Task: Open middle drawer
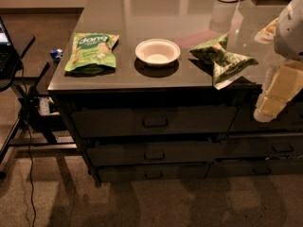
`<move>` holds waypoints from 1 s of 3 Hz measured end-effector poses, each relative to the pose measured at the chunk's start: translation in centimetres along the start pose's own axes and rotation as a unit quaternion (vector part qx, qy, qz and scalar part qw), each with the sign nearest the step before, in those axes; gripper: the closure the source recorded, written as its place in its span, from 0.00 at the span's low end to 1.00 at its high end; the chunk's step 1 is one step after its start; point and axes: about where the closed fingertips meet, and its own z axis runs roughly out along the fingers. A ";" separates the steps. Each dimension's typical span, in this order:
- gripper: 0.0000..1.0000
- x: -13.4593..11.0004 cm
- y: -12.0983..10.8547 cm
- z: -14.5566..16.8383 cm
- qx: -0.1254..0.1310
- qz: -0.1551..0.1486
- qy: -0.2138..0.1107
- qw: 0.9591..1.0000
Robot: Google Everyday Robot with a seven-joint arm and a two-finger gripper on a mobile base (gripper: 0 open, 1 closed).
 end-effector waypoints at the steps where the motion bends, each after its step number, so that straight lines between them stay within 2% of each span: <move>1: 0.00 -0.1 0.3 0.5 0.003 0.000 -0.001 1.000; 2: 0.00 -0.4 1.5 3.2 0.000 0.001 0.003 1.000; 3: 0.00 -0.7 3.8 7.3 -0.020 0.002 0.012 1.000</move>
Offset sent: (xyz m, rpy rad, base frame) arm -0.0065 0.0249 -0.0904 -0.0142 0.0517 -0.0032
